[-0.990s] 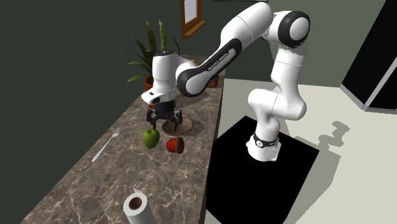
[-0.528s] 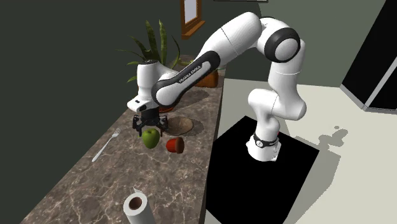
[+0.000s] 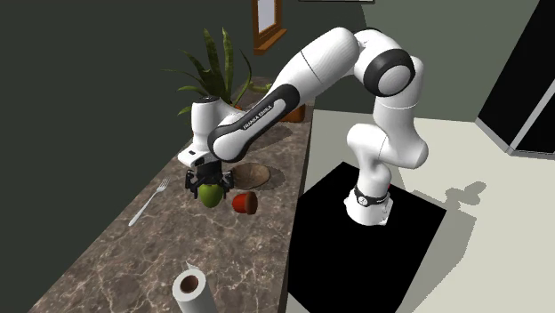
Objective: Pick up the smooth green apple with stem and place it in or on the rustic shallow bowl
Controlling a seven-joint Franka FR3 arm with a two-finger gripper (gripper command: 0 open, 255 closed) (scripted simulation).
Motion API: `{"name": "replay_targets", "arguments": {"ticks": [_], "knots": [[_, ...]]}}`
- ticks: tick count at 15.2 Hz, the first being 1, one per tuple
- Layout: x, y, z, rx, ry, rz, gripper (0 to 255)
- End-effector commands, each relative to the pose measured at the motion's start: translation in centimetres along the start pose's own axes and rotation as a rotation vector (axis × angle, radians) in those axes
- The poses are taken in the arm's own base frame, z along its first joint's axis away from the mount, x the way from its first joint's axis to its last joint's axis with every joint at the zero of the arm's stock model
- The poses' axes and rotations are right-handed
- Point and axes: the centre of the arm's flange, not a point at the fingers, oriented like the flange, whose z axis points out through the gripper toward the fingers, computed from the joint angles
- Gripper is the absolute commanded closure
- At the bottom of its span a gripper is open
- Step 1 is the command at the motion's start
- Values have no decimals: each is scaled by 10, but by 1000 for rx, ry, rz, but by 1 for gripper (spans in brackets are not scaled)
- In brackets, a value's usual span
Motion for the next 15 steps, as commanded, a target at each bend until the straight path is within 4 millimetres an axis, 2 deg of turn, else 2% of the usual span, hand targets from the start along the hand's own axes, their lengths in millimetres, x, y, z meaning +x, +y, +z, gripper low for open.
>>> {"name": "replay_targets", "arguments": {"ticks": [1, 5, 6, 15], "knots": [[0, 0, 1, 0, 0, 0, 0], [0, 0, 1, 0, 0, 0, 0], [0, 0, 1, 0, 0, 0, 255], [0, 0, 1, 0, 0, 0, 255]]}}
